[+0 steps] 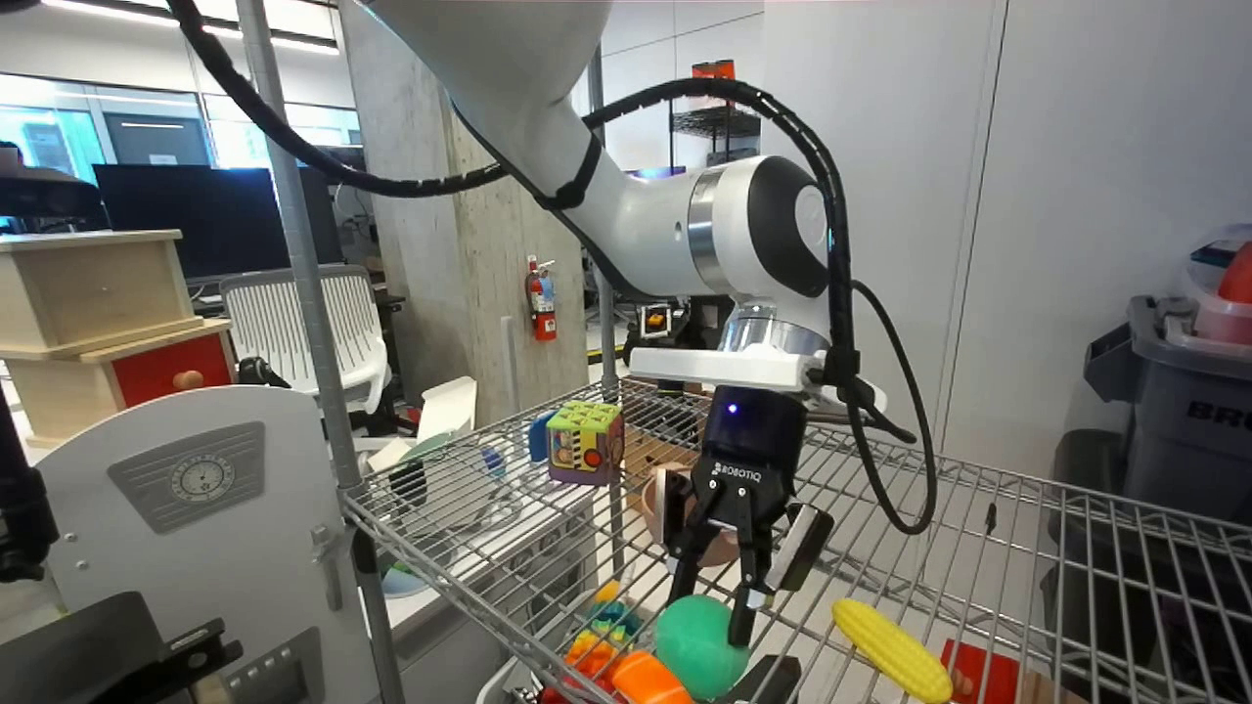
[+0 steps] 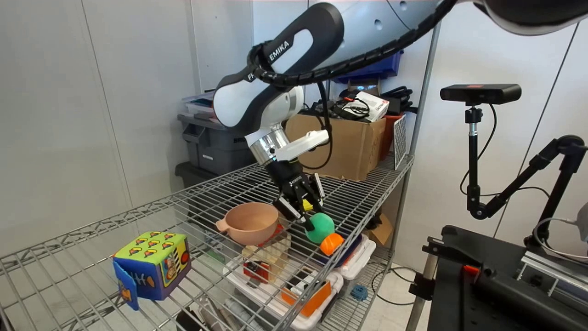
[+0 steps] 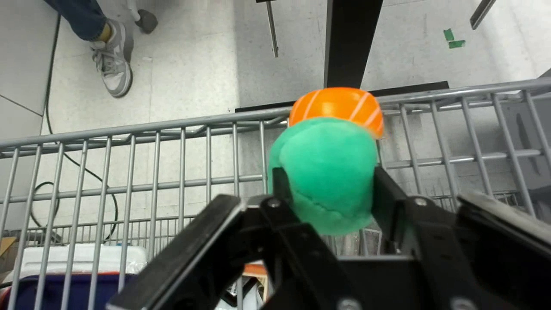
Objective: Put the green plush toy in the pink pot
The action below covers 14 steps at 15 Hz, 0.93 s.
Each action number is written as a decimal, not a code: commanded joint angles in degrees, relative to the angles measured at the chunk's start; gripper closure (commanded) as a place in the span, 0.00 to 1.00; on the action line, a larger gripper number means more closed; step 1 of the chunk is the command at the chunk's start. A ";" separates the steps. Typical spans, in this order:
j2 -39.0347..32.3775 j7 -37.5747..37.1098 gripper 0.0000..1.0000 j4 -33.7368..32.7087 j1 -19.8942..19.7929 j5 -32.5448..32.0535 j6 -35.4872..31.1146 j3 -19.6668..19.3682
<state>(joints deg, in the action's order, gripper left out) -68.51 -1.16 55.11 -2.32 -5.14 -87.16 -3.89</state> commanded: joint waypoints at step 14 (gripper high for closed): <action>1.12 -4.75 0.96 -14.97 2.77 2.98 4.18 2.75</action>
<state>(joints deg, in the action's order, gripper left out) -68.48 -3.47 42.52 -1.33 -3.11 -84.58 -1.98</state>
